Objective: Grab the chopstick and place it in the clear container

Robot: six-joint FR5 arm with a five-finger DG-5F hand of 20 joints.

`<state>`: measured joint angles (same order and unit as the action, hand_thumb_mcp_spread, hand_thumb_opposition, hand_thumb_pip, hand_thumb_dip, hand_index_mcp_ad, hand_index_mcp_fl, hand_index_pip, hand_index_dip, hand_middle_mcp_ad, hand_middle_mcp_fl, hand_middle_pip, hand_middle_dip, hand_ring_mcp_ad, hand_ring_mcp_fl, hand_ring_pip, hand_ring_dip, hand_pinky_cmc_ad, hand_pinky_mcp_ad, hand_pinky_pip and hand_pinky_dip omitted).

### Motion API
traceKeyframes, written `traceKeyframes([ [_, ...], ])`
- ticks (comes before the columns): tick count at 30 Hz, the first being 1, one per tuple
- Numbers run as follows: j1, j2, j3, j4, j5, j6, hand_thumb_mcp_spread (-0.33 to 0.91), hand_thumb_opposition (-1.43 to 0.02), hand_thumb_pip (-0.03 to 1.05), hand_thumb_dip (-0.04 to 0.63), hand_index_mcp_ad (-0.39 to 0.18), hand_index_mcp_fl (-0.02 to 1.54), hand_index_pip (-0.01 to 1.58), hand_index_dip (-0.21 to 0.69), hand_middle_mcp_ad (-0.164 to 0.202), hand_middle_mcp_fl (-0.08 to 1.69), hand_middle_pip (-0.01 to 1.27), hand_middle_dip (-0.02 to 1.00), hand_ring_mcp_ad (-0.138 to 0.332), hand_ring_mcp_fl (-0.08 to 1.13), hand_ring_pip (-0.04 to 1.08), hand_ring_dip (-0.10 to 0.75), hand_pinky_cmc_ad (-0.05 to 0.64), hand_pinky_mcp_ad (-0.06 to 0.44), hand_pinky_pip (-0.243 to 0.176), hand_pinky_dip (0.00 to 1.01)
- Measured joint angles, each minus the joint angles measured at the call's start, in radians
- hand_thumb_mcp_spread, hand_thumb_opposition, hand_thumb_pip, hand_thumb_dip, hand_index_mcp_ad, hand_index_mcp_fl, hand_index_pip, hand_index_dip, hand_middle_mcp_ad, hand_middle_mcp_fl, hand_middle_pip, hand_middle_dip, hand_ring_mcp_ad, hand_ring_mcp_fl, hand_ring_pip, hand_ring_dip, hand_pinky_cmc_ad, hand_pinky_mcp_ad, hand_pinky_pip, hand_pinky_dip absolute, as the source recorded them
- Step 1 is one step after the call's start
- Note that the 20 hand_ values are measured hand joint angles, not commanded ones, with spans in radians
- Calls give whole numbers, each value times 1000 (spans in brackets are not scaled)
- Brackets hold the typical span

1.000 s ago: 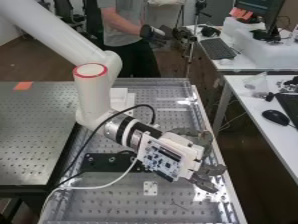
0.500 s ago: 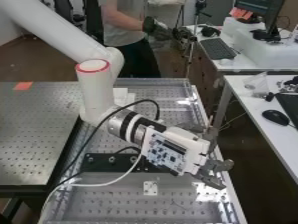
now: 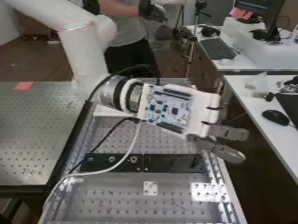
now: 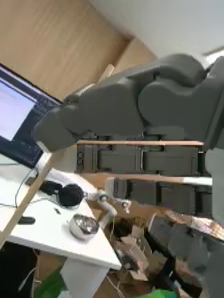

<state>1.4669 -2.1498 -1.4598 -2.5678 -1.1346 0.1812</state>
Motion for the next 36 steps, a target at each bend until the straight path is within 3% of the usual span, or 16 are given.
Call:
traceKeyframes([
  [6, 25, 62, -30, -23, 21, -15, 798, -1093, 394, 272, -38, 1429, 56, 543, 23, 1442, 80, 627, 66, 602, 113, 414, 367, 232, 0, 155],
  [12, 68, 114, -68, -68, 56, 11, 796, -1093, 394, 272, -40, 1426, 54, 545, 28, 1442, 80, 627, 66, 613, 113, 414, 365, 243, 2, 155],
  [21, 173, 168, -119, -106, 148, 19, 794, -1093, 394, 272, -40, 1429, 51, 546, 42, 1442, 80, 627, 66, 614, 110, 414, 365, 251, 2, 155],
  [36, 412, 136, -51, -178, 451, -1, 785, -1093, 394, 300, -40, 1431, 51, 564, 44, 1443, 84, 627, 66, 630, 117, 422, 367, 248, 0, 154],
])
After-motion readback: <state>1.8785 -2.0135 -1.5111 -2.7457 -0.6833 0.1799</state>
